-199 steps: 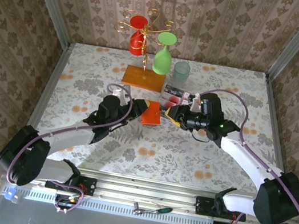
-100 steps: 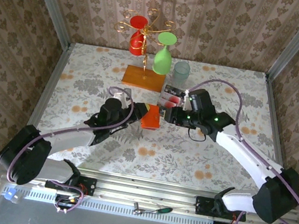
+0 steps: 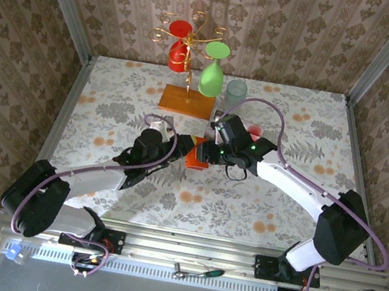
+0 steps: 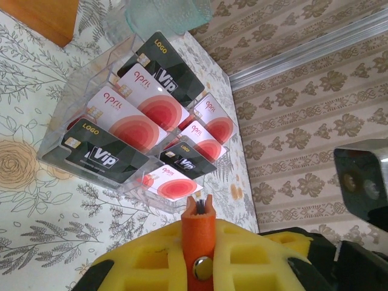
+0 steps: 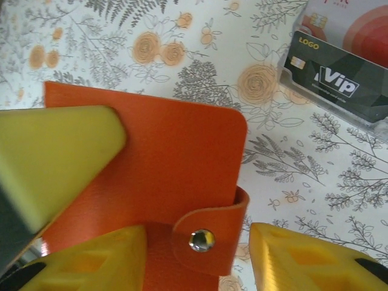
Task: Put the credit cards into the card holder
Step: Open the button on the card holder, then open the card holder at the center of the table.
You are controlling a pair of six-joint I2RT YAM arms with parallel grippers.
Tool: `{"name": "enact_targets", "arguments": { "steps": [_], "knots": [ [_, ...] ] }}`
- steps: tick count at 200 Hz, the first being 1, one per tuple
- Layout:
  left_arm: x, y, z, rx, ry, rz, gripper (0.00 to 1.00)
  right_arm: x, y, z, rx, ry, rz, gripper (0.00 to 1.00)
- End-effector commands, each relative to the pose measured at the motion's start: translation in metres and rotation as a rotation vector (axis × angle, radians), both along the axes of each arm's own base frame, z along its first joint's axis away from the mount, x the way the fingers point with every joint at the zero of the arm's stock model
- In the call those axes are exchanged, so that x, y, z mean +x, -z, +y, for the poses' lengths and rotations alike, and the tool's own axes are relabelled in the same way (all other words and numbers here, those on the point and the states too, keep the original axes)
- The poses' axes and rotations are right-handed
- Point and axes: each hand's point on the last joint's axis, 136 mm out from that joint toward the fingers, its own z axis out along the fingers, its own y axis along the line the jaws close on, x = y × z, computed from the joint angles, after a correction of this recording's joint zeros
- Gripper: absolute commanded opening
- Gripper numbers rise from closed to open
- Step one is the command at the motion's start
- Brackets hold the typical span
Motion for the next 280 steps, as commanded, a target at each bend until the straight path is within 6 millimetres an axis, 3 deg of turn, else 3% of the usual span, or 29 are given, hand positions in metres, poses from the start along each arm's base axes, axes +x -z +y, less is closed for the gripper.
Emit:
{"name": "enact_targets", "arguments": {
  "steps": [1, 34, 58, 105, 117, 134, 147, 170, 198, 246, 280],
  "knots": [
    [0.003, -0.025, -0.006, -0.035, -0.001, -0.058, 0.00, 0.002, 0.020, -0.016, -0.096, 0.041, 0.000, 0.40],
    [0.001, -0.026, -0.008, -0.035, 0.001, -0.065, 0.00, 0.000, 0.031, -0.025, -0.111, 0.064, 0.012, 0.20],
    [0.000, -0.026, -0.010, -0.040, 0.002, -0.069, 0.00, -0.003, 0.043, -0.032, -0.100, 0.086, 0.036, 0.00],
    [-0.001, -0.031, -0.011, -0.062, 0.010, -0.083, 0.00, -0.007, 0.087, -0.083, -0.060, 0.229, 0.126, 0.00],
    [-0.001, -0.032, -0.011, -0.067, 0.012, -0.086, 0.00, -0.008, 0.088, -0.090, -0.035, 0.241, 0.144, 0.00],
    [0.000, -0.031, -0.011, -0.062, 0.012, -0.088, 0.00, -0.010, 0.078, -0.094, -0.003, 0.243, 0.140, 0.00],
    [0.001, -0.029, -0.009, -0.067, 0.009, -0.083, 0.00, -0.014, 0.069, -0.096, 0.020, 0.240, 0.140, 0.14],
    [0.004, -0.027, -0.004, -0.104, -0.002, -0.078, 0.00, -0.022, 0.030, -0.089, 0.158, 0.223, 0.085, 0.41],
    [0.007, -0.034, 0.001, -0.180, -0.013, -0.095, 0.00, -0.022, -0.014, -0.066, 0.363, 0.184, 0.046, 0.55],
    [0.009, -0.045, 0.001, -0.257, -0.022, -0.104, 0.00, 0.000, -0.057, -0.029, 0.554, 0.132, 0.036, 0.58],
    [0.010, -0.048, 0.001, -0.279, -0.030, -0.104, 0.00, 0.011, -0.054, -0.012, 0.556, 0.115, 0.047, 0.58]
  ]
}}
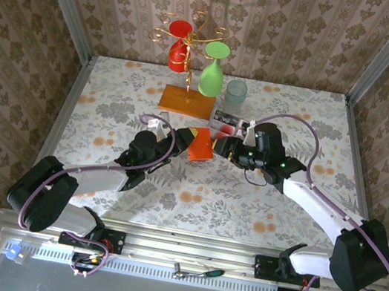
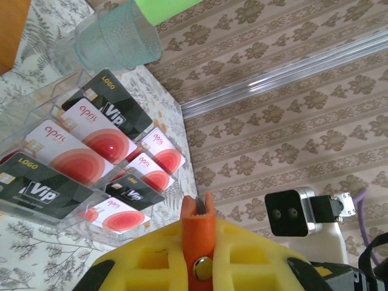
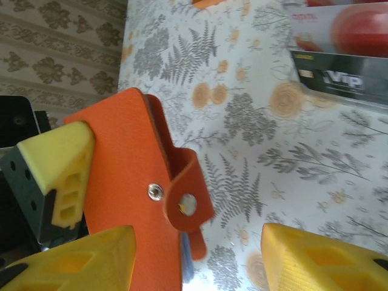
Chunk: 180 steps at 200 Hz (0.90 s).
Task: Put the credit cards into the card holder
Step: Open the card holder at the center of the table.
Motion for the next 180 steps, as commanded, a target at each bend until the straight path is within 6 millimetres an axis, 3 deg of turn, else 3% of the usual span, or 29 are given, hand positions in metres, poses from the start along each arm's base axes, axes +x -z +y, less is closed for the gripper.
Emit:
{"name": "enact_targets", "arguments": {
  "steps": [1, 16, 19, 29, 88, 142, 180],
  "knots": [
    [0.001, -0.016, 0.001, -0.070, -0.001, -0.034, 0.00, 0.010, -0.022, 0.020, 0.078, -0.030, -0.032, 0.58],
    [0.002, -0.017, 0.001, -0.077, -0.003, -0.035, 0.00, 0.015, -0.020, 0.023, 0.097, -0.025, -0.035, 0.58],
    [0.001, -0.017, 0.001, -0.079, -0.003, -0.033, 0.00, 0.018, -0.010, 0.024, 0.089, -0.023, -0.017, 0.58],
    [0.002, -0.019, 0.000, -0.091, -0.003, -0.037, 0.00, 0.021, -0.005, 0.024, 0.099, -0.017, -0.010, 0.55],
    [0.007, -0.025, 0.004, -0.171, -0.021, -0.043, 0.00, 0.024, 0.008, 0.011, 0.180, 0.033, -0.001, 0.36],
    [0.010, -0.027, 0.004, -0.200, -0.022, -0.046, 0.00, 0.025, 0.017, -0.001, 0.192, 0.071, 0.017, 0.30],
    [0.010, -0.033, 0.003, -0.210, -0.017, -0.057, 0.00, 0.026, 0.013, -0.003, 0.222, 0.072, 0.016, 0.29]
  ]
}}
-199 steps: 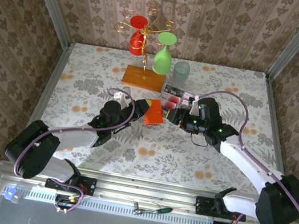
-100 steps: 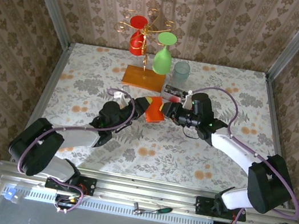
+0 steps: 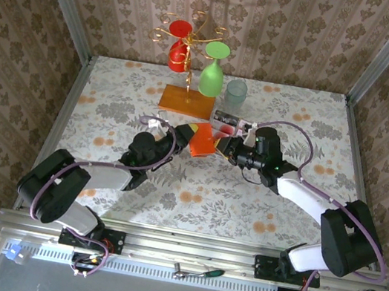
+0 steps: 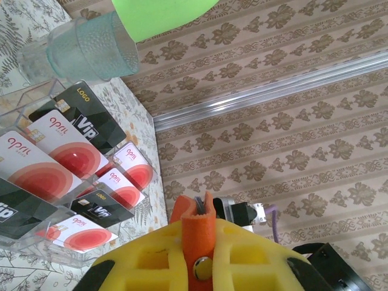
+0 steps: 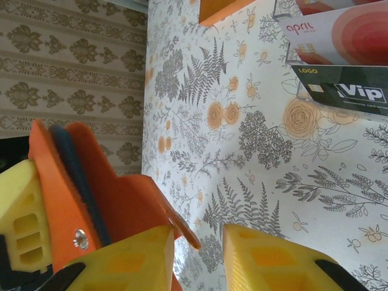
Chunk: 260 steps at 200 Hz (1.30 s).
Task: Put the credit cards into the card holder
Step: Open the card holder at the center of the table.
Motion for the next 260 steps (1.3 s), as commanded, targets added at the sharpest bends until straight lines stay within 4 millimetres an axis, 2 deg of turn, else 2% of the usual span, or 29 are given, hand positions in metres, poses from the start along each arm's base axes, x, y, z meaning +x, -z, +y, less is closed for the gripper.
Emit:
{"name": "enact_targets", "arguments": {
  "steps": [1, 52, 101, 187, 232, 260],
  "knots": [
    [0.000, -0.026, 0.003, -0.073, -0.005, -0.061, 0.00, 0.000, -0.014, 0.000, 0.047, -0.005, -0.029, 0.29],
    [-0.002, -0.034, 0.003, -0.091, -0.002, -0.073, 0.00, -0.002, -0.030, 0.011, 0.151, -0.061, -0.049, 0.31],
    [-0.002, -0.048, 0.003, -0.142, -0.004, -0.093, 0.00, -0.005, -0.037, 0.018, 0.214, -0.097, -0.045, 0.33],
    [0.002, -0.087, 0.002, -0.238, -0.015, -0.149, 0.00, -0.001, -0.052, 0.025, 0.326, -0.126, -0.037, 0.35],
    [0.005, -0.090, -0.001, -0.242, -0.017, -0.152, 0.00, -0.002, -0.076, 0.031, 0.442, -0.165, -0.055, 0.40],
    [0.008, -0.084, -0.002, -0.233, -0.017, -0.143, 0.00, -0.002, -0.091, 0.033, 0.507, -0.186, -0.069, 0.36]
  ]
}}
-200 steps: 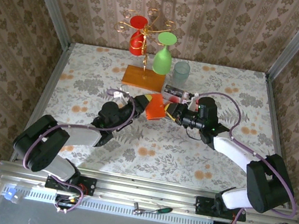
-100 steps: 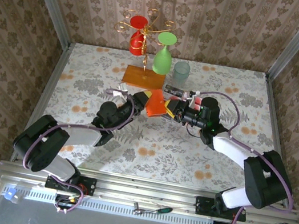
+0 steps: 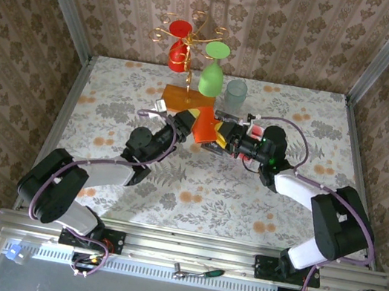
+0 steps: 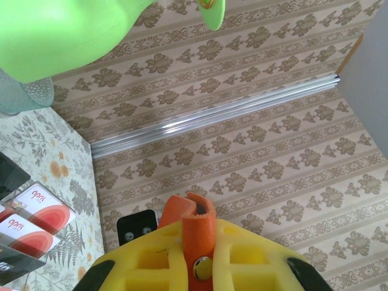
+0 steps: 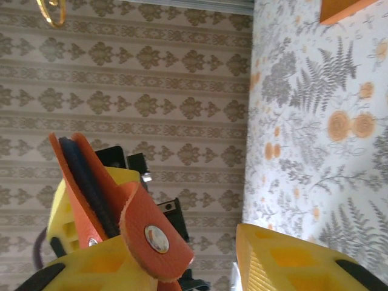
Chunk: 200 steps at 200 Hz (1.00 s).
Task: Put the credit cards into the card holder
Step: Open the card holder at the center of the table.
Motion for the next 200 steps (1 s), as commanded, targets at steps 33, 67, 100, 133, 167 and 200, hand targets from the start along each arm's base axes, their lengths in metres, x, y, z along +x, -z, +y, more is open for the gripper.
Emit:
{"name": "enact_targets", "arguments": {
  "steps": [33, 67, 100, 133, 167, 200],
  "knots": [
    [0.002, -0.010, -0.001, -0.033, -0.003, -0.026, 0.00, -0.017, -0.042, 0.011, 0.131, -0.117, -0.079, 0.24],
    [0.004, 0.002, -0.001, -0.014, -0.011, -0.007, 0.00, -0.017, -0.047, 0.005, 0.152, -0.109, -0.081, 0.07],
    [0.006, 0.011, -0.002, 0.003, -0.011, 0.008, 0.00, -0.018, -0.047, -0.001, 0.155, -0.097, -0.079, 0.00],
    [0.006, 0.019, -0.004, 0.035, -0.008, 0.003, 0.04, -0.020, -0.039, -0.007, 0.121, -0.075, -0.074, 0.00],
    [0.003, 0.042, 0.002, 0.085, -0.013, 0.032, 0.45, -0.026, -0.020, -0.013, 0.041, -0.060, -0.062, 0.00],
    [-0.004, 0.077, 0.013, 0.148, -0.028, 0.088, 0.55, -0.034, 0.004, -0.016, -0.028, -0.059, -0.036, 0.00]
  ]
}}
